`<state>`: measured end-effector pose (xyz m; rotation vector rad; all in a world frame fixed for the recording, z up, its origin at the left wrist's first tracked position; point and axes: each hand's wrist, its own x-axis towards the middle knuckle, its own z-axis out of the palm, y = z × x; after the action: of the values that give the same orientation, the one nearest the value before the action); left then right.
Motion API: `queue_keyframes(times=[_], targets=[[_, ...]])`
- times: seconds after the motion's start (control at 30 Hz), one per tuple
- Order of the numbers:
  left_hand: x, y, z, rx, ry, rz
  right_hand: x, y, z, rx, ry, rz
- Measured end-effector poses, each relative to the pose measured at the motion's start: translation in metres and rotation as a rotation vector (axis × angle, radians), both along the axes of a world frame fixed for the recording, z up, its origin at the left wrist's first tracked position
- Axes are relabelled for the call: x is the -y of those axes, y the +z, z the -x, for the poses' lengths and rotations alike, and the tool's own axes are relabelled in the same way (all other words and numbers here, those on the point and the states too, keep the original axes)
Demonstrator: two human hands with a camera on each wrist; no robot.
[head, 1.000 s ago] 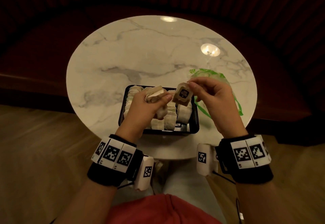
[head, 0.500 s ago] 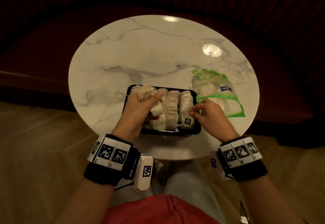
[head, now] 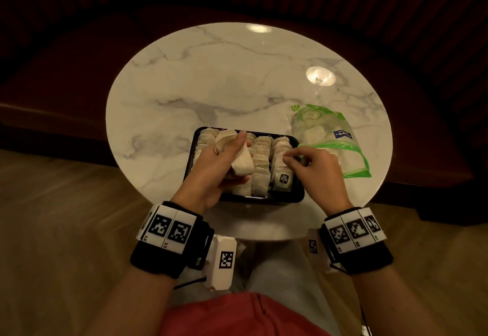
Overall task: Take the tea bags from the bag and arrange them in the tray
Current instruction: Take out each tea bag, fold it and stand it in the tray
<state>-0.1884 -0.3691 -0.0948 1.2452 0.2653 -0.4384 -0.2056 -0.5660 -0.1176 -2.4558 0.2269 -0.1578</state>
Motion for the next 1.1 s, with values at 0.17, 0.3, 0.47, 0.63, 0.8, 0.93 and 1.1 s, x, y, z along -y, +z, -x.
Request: queue_keyframes(times=[0.17,0.3,0.47,0.63,0.8,0.93,1.1], targets=[[0.005,0.004,0.005,0.034,-0.046,-0.013,-0.028,0.036,0.008,-0.015,0.180,-0.470],[0.007,0.005,0.010,0.111,-0.084,-0.016,-0.041,0.044,0.013,-0.103,0.264,-0.569],[0.003,0.009,0.010,0.082,-0.092,0.021,-0.037,0.040,0.014,-0.069,0.175,-0.704],[0.001,0.010,0.011,0.132,-0.130,0.050,-0.034,0.043,0.017,0.021,0.083,-0.766],[-0.001,0.009,0.012,0.235,-0.154,0.017,-0.033,0.049,0.020,0.051,0.055,-0.808],[-0.003,0.009,0.012,0.297,-0.186,-0.048,-0.025,0.059,0.020,0.146,0.114,-0.600],[-0.003,0.011,0.012,0.375,-0.278,-0.121,-0.018,0.072,0.014,0.152,0.271,-0.370]])
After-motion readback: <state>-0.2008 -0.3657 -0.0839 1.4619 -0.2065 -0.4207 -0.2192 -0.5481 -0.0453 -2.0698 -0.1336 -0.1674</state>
